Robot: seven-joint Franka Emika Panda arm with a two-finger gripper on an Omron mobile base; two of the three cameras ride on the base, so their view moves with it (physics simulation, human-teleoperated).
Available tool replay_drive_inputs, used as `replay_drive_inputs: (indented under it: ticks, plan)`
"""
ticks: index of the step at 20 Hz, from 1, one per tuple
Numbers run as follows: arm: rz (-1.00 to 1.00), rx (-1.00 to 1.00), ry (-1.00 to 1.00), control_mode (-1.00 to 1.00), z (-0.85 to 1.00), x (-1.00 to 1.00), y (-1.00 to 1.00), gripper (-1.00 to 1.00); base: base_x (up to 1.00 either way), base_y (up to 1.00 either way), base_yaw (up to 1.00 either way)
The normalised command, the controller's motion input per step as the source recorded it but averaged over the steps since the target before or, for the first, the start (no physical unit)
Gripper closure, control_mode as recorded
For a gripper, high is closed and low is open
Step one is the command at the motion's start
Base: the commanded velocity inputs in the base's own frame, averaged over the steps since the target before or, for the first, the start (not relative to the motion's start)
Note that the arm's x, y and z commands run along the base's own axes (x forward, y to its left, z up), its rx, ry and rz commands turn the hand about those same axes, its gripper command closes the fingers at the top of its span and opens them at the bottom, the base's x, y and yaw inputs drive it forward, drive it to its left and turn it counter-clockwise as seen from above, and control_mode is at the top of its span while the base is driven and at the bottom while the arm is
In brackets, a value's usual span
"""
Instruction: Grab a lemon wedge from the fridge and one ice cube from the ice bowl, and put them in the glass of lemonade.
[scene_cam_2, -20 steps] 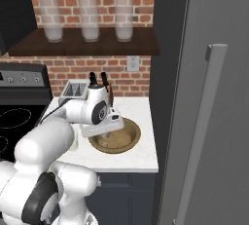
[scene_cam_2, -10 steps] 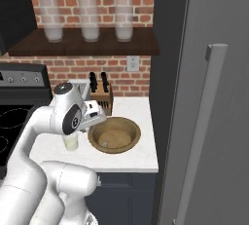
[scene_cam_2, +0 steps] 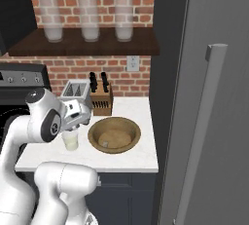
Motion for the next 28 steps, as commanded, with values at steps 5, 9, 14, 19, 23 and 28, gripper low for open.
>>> replay_drive_inputs:
  ticks: [5,9,14,19,23,28]
  plan:
    - [0.00,-0.08,0.07,-1.00,0.03,0.08,0.57,1.00,0.00,0.00,0.00]
    - [0.00,-0.06,0.07,-1.00,-0.14,0.28,0.31,1.00,0.00,0.00,0.00]
    - [0.00,-0.06,0.00,-1.00,-0.23,0.26,0.16,1.00,0.00,0.00,0.00]
    - [0.00,-0.07,0.00,-1.00,-0.32,0.22,0.10,1.00,0.00,0.00,0.00]
    - [0.00,-0.04,0.02,-1.00,-0.26,0.14,0.01,1.00,0.00,0.00,0.00]
    - [0.00,-0.04,0.01,-1.00,-0.22,0.09,0.02,1.00,0.00,0.00,0.00]
